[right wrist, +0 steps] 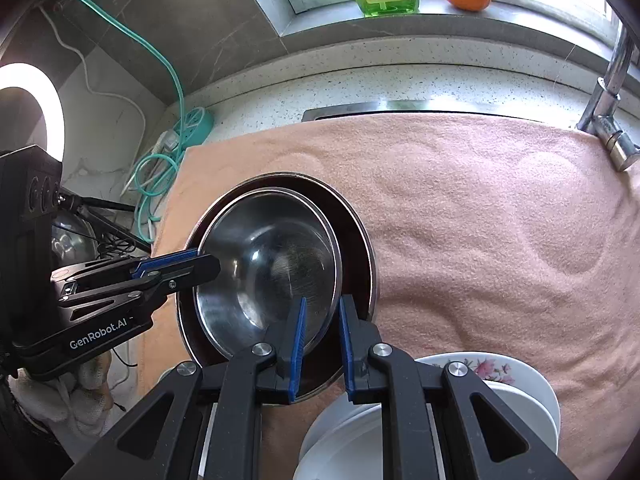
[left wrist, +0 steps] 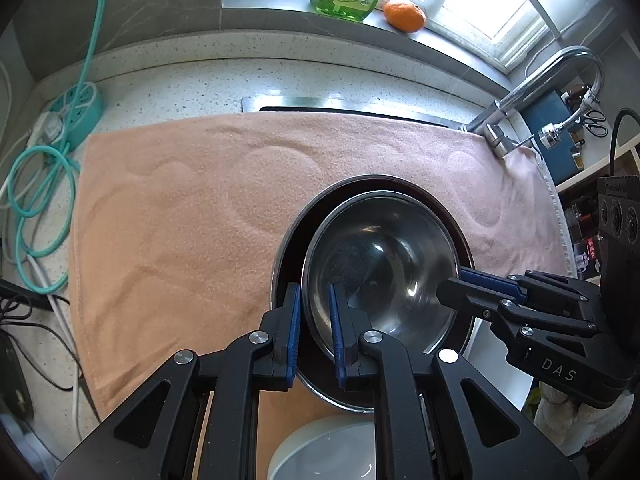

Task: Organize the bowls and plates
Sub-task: 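Lower the red-backed bowl into the large steel bowl and open the right tool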

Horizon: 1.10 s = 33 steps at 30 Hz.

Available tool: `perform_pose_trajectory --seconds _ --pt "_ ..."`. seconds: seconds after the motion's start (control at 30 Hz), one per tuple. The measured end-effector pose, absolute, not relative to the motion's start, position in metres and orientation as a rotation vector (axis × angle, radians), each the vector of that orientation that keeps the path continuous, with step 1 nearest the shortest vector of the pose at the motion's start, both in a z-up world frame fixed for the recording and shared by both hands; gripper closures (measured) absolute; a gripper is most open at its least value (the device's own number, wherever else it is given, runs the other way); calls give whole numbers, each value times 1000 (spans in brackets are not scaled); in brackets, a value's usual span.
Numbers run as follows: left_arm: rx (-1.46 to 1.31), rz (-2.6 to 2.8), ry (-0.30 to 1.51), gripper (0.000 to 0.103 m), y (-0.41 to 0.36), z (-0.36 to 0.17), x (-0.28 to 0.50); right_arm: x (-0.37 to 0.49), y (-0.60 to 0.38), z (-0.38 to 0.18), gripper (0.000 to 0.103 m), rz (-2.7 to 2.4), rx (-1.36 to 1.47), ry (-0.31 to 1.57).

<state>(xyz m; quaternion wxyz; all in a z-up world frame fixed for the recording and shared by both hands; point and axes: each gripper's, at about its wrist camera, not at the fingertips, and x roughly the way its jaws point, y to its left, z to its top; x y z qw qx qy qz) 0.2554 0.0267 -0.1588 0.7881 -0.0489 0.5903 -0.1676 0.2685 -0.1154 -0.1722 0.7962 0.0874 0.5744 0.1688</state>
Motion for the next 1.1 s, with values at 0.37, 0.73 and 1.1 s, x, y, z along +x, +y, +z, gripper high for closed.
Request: perform_pose_trajectory --seconds 0.37,0.73,1.1 --pt "-111 -361 1278 91 28 -158 255 270 -112 -173 86 358 184 1243" --pt "-125 -369 1250 91 32 -145 250 265 -116 -162 86 340 176 1212" --pt "-203 -350 1172 91 61 -113 229 248 -120 -132 86 358 202 1156"
